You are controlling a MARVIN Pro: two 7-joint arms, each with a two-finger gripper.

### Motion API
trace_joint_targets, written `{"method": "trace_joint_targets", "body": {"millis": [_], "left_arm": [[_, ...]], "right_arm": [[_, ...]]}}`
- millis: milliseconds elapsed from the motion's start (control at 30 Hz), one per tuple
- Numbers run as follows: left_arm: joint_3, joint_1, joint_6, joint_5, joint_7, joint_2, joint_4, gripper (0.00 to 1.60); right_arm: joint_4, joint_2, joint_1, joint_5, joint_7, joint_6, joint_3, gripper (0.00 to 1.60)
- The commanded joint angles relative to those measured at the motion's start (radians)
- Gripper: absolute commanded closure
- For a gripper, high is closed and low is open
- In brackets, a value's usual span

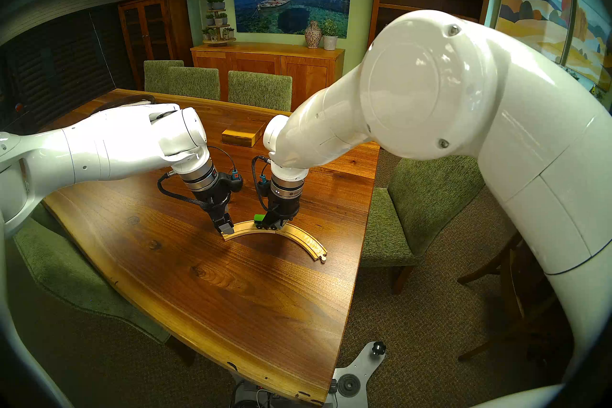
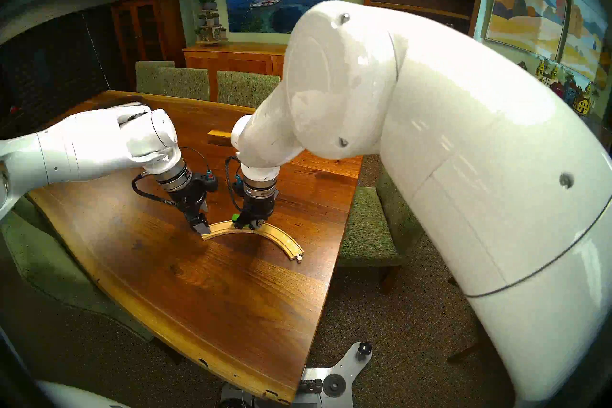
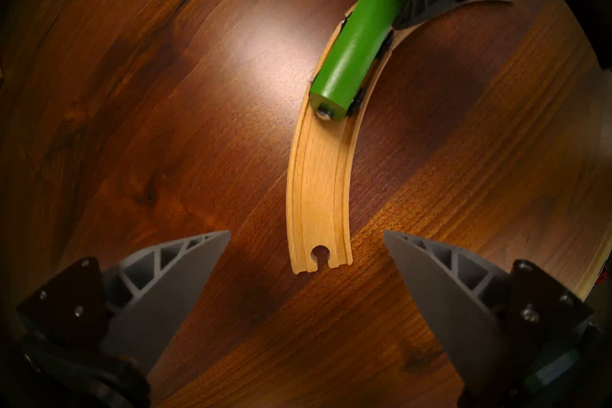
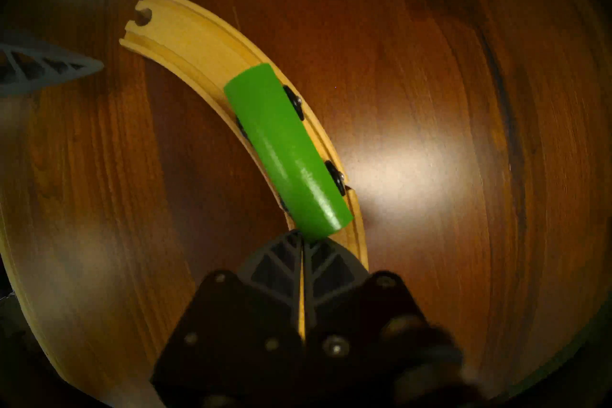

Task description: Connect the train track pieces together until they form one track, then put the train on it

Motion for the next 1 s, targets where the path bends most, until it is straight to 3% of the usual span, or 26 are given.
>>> {"method": "trace_joint_targets", "body": {"millis": [0,367,400,533,967], "left_arm": [[-0.024,-0.035,0.001,-0.002,-0.001,0.000,0.002,0.00],[-0.024,-0.034,0.000,-0.002,0.000,0.000,0.002,0.00],[-0.024,-0.034,0.000,-0.002,0.000,0.000,0.002,0.00],[-0.024,-0.033,0.000,-0.001,0.000,0.000,0.002,0.00],[-0.024,-0.032,-0.001,-0.001,0.001,0.000,0.002,0.00]], "right_arm": [[0.002,0.006,0.052,-0.010,0.010,0.003,0.000,1.60],[-0.161,0.036,0.179,-0.003,0.006,0.040,-0.009,1.60],[-0.127,0.047,0.146,-0.017,0.004,0.057,-0.003,1.60],[-0.196,0.051,0.208,-0.013,0.003,0.051,-0.003,1.60],[-0.269,0.114,0.286,-0.045,-0.011,0.080,0.026,1.60]]}}
